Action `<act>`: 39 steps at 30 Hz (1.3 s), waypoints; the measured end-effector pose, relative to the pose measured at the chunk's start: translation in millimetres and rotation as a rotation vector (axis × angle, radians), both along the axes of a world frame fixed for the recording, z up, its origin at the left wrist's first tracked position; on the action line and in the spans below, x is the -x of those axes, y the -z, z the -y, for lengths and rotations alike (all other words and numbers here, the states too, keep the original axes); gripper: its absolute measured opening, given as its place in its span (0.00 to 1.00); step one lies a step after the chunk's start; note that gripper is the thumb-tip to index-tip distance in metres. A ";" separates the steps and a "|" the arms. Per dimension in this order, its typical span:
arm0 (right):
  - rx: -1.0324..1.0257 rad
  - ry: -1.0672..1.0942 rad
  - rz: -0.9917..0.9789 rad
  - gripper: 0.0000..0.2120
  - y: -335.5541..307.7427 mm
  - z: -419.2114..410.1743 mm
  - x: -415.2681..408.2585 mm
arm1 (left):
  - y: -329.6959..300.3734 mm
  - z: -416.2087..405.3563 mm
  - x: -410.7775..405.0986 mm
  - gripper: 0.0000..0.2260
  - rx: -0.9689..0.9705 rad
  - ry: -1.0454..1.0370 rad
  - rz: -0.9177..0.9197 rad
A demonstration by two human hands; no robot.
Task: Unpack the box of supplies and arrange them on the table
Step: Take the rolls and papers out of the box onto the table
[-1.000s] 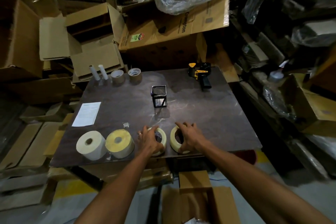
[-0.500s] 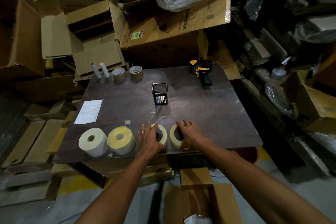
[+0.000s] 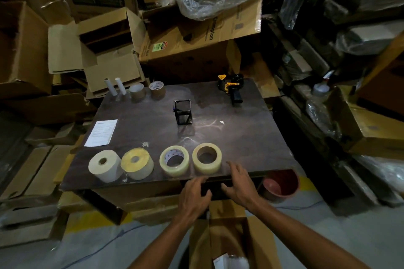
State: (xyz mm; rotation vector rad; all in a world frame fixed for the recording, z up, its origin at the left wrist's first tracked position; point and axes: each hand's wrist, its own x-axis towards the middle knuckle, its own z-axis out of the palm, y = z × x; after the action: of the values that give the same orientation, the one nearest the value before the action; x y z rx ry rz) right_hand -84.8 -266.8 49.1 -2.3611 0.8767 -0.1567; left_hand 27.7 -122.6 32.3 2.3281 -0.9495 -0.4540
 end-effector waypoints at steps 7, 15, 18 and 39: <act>-0.183 0.062 -0.198 0.31 42.8 -28.7 82.8 | 57.0 -20.7 63.5 0.24 -0.143 0.085 -0.233; -0.369 0.080 -0.326 0.20 136.4 -49.5 152.3 | 124.8 -55.2 125.2 0.20 -0.189 0.117 -0.343; -0.420 0.116 -0.336 0.18 171.7 -60.7 170.3 | 154.7 -64.8 141.7 0.17 -0.243 0.143 -0.397; -0.504 0.188 -0.525 0.21 506.9 -83.6 179.7 | 482.4 -82.9 197.9 0.26 -0.509 0.115 -0.594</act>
State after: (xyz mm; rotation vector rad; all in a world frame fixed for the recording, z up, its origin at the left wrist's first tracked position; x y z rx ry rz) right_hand -264.5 -183.2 -457.8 -1.8586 1.2135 0.5715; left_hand -170.2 -39.7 -450.1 2.3281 -0.7247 -1.4814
